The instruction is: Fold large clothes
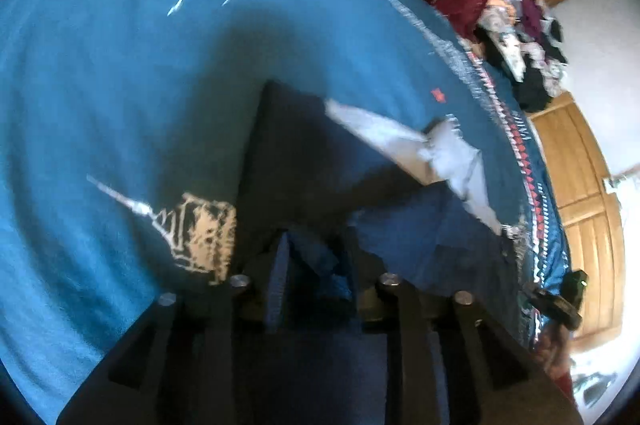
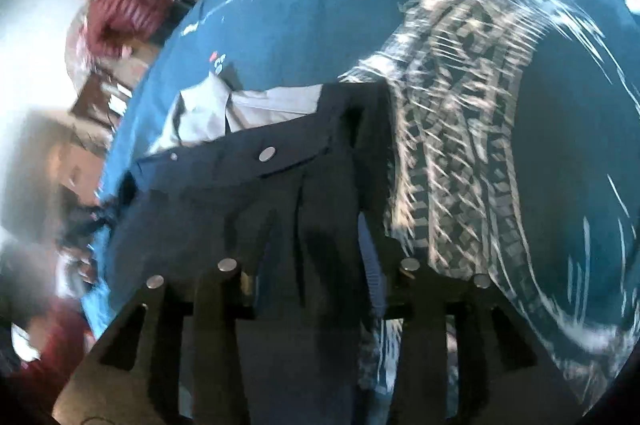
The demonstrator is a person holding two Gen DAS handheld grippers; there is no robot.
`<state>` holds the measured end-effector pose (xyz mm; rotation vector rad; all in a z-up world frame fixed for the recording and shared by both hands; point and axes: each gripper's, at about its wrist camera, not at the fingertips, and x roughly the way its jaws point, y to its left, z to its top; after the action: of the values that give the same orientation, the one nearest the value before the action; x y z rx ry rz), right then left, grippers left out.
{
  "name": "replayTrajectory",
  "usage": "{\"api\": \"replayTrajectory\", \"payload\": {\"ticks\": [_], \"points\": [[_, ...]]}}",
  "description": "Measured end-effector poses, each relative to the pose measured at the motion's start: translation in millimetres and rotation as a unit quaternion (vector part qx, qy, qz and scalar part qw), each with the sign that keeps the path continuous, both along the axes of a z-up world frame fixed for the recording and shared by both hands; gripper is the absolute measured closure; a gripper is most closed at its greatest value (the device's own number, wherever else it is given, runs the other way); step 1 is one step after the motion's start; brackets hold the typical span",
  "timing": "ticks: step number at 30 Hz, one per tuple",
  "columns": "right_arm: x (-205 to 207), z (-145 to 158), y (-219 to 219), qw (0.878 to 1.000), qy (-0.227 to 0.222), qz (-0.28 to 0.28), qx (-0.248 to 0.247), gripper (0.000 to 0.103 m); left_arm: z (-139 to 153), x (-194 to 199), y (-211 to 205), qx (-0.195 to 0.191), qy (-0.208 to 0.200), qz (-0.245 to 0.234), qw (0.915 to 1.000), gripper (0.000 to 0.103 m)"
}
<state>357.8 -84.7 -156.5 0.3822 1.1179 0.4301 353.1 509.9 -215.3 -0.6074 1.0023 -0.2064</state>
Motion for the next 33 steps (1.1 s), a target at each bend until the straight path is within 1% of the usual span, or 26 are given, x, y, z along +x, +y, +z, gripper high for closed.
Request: {"api": "replayTrajectory", "payload": {"ticks": [1,3,4,6,8,9,12,14,15,16,17,18,19,20,21,22,23,24,25,26,28,29,30,31,32,33], "points": [[6,-3,8,1.0,-0.002,0.004,-0.017,0.062,9,-5,0,0.006,-0.015,-0.002,0.9999,0.057],[13,-10,14,0.999,-0.003,0.003,-0.042,0.062,26,-13,1,0.041,-0.042,0.01,0.9983,0.055],[16,-13,17,0.999,-0.001,-0.002,-0.048,0.062,38,-18,5,0.065,-0.06,0.025,0.9958,0.055],[18,-17,18,0.999,0.0,-0.012,-0.044,0.061,56,-25,14,0.092,-0.082,0.05,0.9911,0.054],[17,-19,20,0.999,-0.003,-0.014,-0.047,0.06,63,-23,17,0.104,-0.09,0.061,0.9886,0.052],[17,-20,19,0.999,-0.002,-0.014,-0.049,0.06,62,-23,17,0.104,-0.087,0.056,0.9891,0.052],[13,-16,18,0.998,-0.01,-0.018,-0.059,0.06,51,-15,4,0.115,-0.077,0.004,0.9903,0.052],[4,-13,15,0.997,-0.013,-0.018,-0.068,0.06,32,-7,-9,0.121,-0.058,-0.03,0.9906,0.051],[-1,-13,13,0.997,-0.014,-0.017,-0.079,0.061,20,-6,-11,0.138,-0.044,-0.028,0.9891,0.051],[-11,-11,13,0.993,-0.023,-0.015,-0.117,0.06,6,-6,-7,0.164,-0.017,-0.018,0.9861,0.051],[-18,-11,13,0.99,-0.023,-0.015,-0.141,0.06,-9,-11,7,0.172,0.011,-0.004,0.9851,0.05],[-27,-9,13,0.987,-0.023,-0.018,-0.16,0.062,-12,-19,17,0.15,0.008,0.001,0.9886,0.049],[-46,4,15,0.98,-0.039,-0.03,-0.194,0.063,-8,-37,35,0.125,-0.003,0.024,0.9918,0.049],[-64,17,19,0.976,-0.067,-0.033,-0.206,0.062,-2,-51,46,0.135,-0.006,0.046,0.9898,0.056],[-91,34,29,0.974,-0.107,-0.025,-0.198,0.06,7,-70,56,0.149,-0.013,0.069,0.9864,0.057],[-108,40,38,0.974,-0.124,-0.016,-0.189,0.054,16,-91,64,0.145,-0.028,0.085,0.9854,0.056],[-130,44,52,0.973,-0.143,0.001,-0.181,0.05,25,-116,67,0.12,-0.047,0.086,0.9879,0.056],[-151,42,67,0.97,-0.159,0.015,-0.181,0.044,30,-132,65,0.109,-0.057,0.08,0.9892,0.056],[-162,35,78,0.97,-0.164,0.025,-0.18,0.038,33,-150,60,0.095,-0.068,0.071,0.9905,0.056],[-167,23,88,0.971,-0.153,0.036,-0.179,0.036,34,-166,52,0.066,-0.08,0.056,0.993,0.055],[-168,-9,101,0.971,-0.118,0.044,-0.203,0.036,24,-179,33,0.018,-0.081,0.031,0.996,0.049],[-171,-17,100,0.97,-0.114,0.04,-0.212,0.036,7,-182,27,0.017,-0.056,0.035,0.9977,0.047],[-173,-17,97,0.97,-0.116,0.03,-0.213,0.036,-5,-182,27,0.034,-0.03,0.047,0.9979,0.047],[-174,-12,97,0.969,-0.109,0.02,-0.221,0.036,-15,-183,30,0.048,-0.009,0.063,0.9968,0.064],[-178,-4,95,0.969,-0.106,0.013,-0.225,0.036,-14,-192,39,0.033,-0.012,0.088,0.9955,0.073],[-186,9,92,0.969,-0.115,0.004,-0.217,0.035,-9,-197,41,0.024,-0.012,0.103,0.9943,0.073]]}}
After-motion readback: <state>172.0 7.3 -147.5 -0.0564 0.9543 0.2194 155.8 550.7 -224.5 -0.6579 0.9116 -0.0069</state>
